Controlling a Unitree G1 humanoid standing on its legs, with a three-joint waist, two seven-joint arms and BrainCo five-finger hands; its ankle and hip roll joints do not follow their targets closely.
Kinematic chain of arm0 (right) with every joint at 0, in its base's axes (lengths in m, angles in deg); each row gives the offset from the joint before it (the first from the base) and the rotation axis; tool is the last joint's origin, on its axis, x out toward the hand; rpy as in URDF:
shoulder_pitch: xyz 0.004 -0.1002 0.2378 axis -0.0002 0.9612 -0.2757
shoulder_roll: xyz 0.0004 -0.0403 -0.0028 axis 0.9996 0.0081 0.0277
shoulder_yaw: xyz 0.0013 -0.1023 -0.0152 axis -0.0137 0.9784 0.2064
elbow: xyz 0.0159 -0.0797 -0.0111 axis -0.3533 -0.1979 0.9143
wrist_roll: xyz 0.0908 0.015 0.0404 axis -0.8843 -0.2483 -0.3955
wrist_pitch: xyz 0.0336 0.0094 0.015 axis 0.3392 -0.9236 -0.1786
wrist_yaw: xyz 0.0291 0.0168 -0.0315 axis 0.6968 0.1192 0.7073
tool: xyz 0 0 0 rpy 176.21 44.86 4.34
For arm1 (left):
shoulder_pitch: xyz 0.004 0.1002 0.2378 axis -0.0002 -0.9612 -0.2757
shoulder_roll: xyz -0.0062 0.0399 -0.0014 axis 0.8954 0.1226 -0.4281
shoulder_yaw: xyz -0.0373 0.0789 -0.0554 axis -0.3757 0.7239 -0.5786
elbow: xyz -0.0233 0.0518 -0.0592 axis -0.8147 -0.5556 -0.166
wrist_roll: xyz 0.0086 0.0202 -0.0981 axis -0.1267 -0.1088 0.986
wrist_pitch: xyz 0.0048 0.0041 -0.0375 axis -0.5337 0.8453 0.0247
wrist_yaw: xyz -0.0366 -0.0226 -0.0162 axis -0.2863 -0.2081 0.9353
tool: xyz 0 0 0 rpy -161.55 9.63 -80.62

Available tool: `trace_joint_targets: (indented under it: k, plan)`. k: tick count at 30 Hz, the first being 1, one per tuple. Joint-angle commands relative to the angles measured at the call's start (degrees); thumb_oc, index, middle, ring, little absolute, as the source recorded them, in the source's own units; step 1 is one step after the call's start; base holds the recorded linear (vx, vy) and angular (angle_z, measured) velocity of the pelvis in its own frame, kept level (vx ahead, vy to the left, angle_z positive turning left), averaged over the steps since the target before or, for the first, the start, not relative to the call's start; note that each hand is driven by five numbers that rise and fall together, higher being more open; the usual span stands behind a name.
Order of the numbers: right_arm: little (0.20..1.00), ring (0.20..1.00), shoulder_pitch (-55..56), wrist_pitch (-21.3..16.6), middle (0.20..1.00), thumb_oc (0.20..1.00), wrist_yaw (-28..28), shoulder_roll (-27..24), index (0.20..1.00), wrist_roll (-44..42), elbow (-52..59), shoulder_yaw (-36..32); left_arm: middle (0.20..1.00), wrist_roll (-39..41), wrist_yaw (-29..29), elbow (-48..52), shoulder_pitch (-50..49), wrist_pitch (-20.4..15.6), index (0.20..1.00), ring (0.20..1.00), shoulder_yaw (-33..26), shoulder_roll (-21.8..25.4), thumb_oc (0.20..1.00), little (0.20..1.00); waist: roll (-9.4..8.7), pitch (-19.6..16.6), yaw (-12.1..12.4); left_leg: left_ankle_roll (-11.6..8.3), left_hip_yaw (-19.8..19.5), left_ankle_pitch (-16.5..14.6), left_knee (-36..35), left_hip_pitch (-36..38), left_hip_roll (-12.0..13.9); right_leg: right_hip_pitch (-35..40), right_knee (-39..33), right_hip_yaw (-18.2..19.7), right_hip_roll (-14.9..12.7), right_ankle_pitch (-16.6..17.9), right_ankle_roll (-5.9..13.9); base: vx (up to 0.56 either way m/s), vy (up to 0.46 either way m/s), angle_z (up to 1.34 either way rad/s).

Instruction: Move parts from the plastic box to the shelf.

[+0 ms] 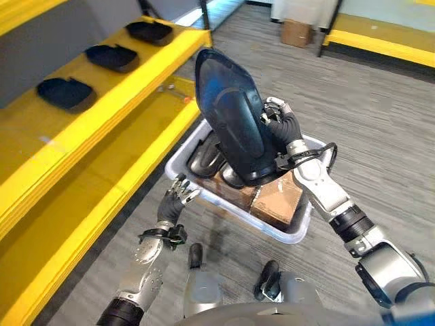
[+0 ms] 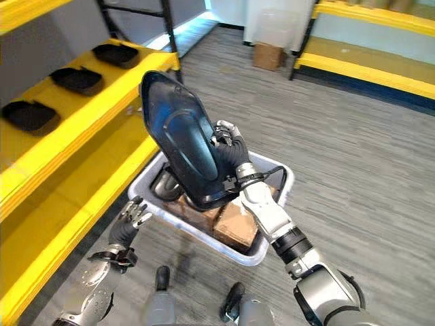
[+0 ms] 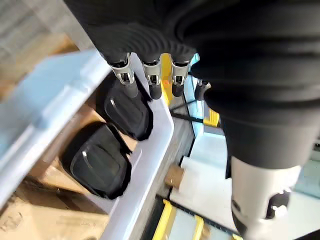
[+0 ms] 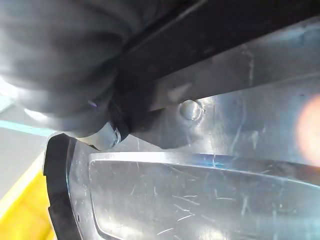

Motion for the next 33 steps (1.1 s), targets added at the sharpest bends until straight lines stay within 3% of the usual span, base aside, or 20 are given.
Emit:
trace_joint_targets:
  k: [1, 4, 6, 14, 16, 23, 26, 28, 30, 31, 32, 33]
  plan:
    - [0.200, 0.200, -1.2, -3.5, 0.200, 0.200, 2.1, 2.5, 0.200, 1.7, 3.1, -4.1, 1.000, -0.2, 1.0, 2.2, 1.1, -2.2, 1.000, 1.000, -1.5, 0.4, 1.000, 1.000, -1.22, -1.1, -2.6, -4.19, -1.6, 9.7, -3.8, 2.8, 1.5, 5.7, -2.8, 7.2, -1.8, 0.1, 8.06, 0.04, 0.198, 1.03]
    - [0.200, 0.200, 0.8, -3.0, 0.200, 0.200, 2.2, 2.5, 0.200, 1.9, 3.1, -5.2, 1.000, 0.2, 1.1, 2.3, 1.4, -2.1, 1.000, 1.000, -1.3, 0.1, 1.000, 1.000, -0.55, -2.3, -2.9, -3.72, 0.2, 7.5, -5.3, 4.2, 1.1, 6.1, -0.8, 5.4, -4.5, 0.8, 9.56, 0.07, 0.229, 0.39]
    - [0.200, 0.200, 2.8, -3.1, 0.200, 0.200, 2.4, 2.8, 0.200, 1.5, 3.5, -6.3, 1.000, 0.0, 1.0, 2.5, 2.5, -2.4, 1.000, 1.000, -1.7, 0.5, 1.000, 1.000, -1.30, -2.2, -2.5, -3.14, 0.3, 3.7, -1.3, 3.2, -0.8, 8.0, -0.9, 4.1, -8.0, 2.3, 10.98, 0.11, 0.287, 0.32]
    - [0.200, 0.200, 3.5, -2.5, 0.200, 0.200, 2.1, 3.5, 0.200, 3.0, 3.1, -7.0, 1.000, -1.1, 0.0, 3.1, 3.1, -3.7, 1.000, 1.000, -3.9, 1.5, 1.000, 1.000, -3.49, -2.5, -0.4, -1.62, -1.3, -1.8, 4.8, 0.3, -5.3, 11.8, -4.5, 3.7, -11.6, 5.2, 13.61, 0.11, 0.181, 0.29]
    - [0.200, 0.200, 2.9, -2.3, 0.200, 0.200, 2.0, 4.1, 0.200, 3.6, 2.6, -6.8, 1.000, -1.6, -0.4, 3.4, 2.7, -3.9, 1.000, 1.000, -5.0, 1.9, 1.000, 1.000, -4.70, -2.3, 1.0, -1.14, -1.8, -3.0, 6.6, -1.2, -6.4, 12.4, -6.0, 2.9, -12.2, 6.8, 14.45, 0.09, 0.154, 0.21]
    - [0.200, 0.200, 0.6, -1.8, 0.200, 0.200, 2.3, 5.3, 0.200, 4.1, 1.1, -6.1, 1.000, -2.2, -1.2, 4.7, 2.8, -4.6, 1.000, 1.000, -6.6, 2.7, 1.000, 1.000, -6.28, -1.3, 3.9, 0.32, -3.0, -6.9, 11.6, -4.7, -10.2, 14.3, -8.4, 0.7, -14.9, 12.0, 16.59, 0.07, 0.160, 0.19]
    - [0.200, 0.200, -0.3, -1.5, 0.200, 0.200, 2.6, 5.3, 0.200, 4.9, 1.1, -6.6, 1.000, -2.8, -1.6, 5.6, 2.6, -5.2, 1.000, 1.000, -7.8, 3.2, 1.000, 1.000, -6.74, -1.5, 5.3, 2.69, -2.8, -10.9, 15.1, -6.2, -13.6, 14.9, -8.3, 0.9, -18.0, 19.3, 18.07, 0.13, 0.299, 0.15]
    - [0.200, 0.200, -0.9, -1.3, 0.200, 0.200, 2.6, 5.4, 0.200, 5.0, 1.2, -6.6, 1.000, -3.3, -1.7, 5.4, 2.8, -5.3, 1.000, 1.000, -7.8, 3.5, 1.000, 1.000, -6.41, -1.7, 4.9, 4.64, -3.3, -11.4, 13.7, -5.6, -15.8, 13.3, -5.6, 4.0, -19.6, 24.8, 18.25, 0.13, 0.279, 0.33]
    - [0.200, 0.200, -0.9, -1.6, 0.200, 0.200, 2.5, 5.3, 0.200, 4.8, 1.9, -6.5, 1.000, -3.8, -1.9, 4.6, 3.5, -5.2, 1.000, 1.000, -7.3, 3.6, 1.000, 1.000, -5.67, -1.9, 3.8, 6.61, -4.0, -9.2, 9.9, -4.4, -17.6, 9.7, -1.7, 9.8, -17.9, 24.0, 15.62, 0.08, 0.277, 0.43]
    - [0.200, 0.200, -0.8, -1.7, 0.200, 0.200, 2.2, 5.0, 0.200, 4.7, 2.0, -6.5, 1.000, -4.6, -1.9, 4.0, 4.1, -5.2, 1.000, 1.000, -6.7, 3.7, 1.000, 1.000, -5.36, -2.2, 2.7, 6.99, -5.2, -8.3, 7.4, -3.5, -18.3, 7.2, 0.0, 14.8, -14.1, 22.0, 14.51, 0.14, 0.281, 0.73]
    - [0.200, 0.200, 0.1, -2.3, 0.200, 0.200, 1.2, 3.4, 0.200, 3.8, 3.8, -6.8, 1.000, -5.8, -1.3, 2.7, 6.1, -4.8, 1.000, 1.000, -5.3, 4.0, 1.000, 1.000, -4.31, -1.8, -0.7, 7.01, -7.8, -6.8, 2.8, -0.6, -19.2, 1.0, 2.7, 23.7, -4.2, 13.2, 11.96, 0.21, 0.226, 0.85]
    - [0.200, 0.200, 0.5, -2.8, 0.200, 0.200, 1.2, 3.2, 0.200, 2.4, 4.1, -7.4, 1.000, -5.8, -0.9, 2.6, 6.7, -4.7, 1.000, 1.000, -4.6, 3.2, 1.000, 1.000, -3.80, -0.7, -2.4, 7.09, -9.4, -6.3, 1.3, 1.0, -20.1, -2.8, 2.0, 26.4, -0.7, 10.5, 10.96, 0.17, 0.168, 1.01]
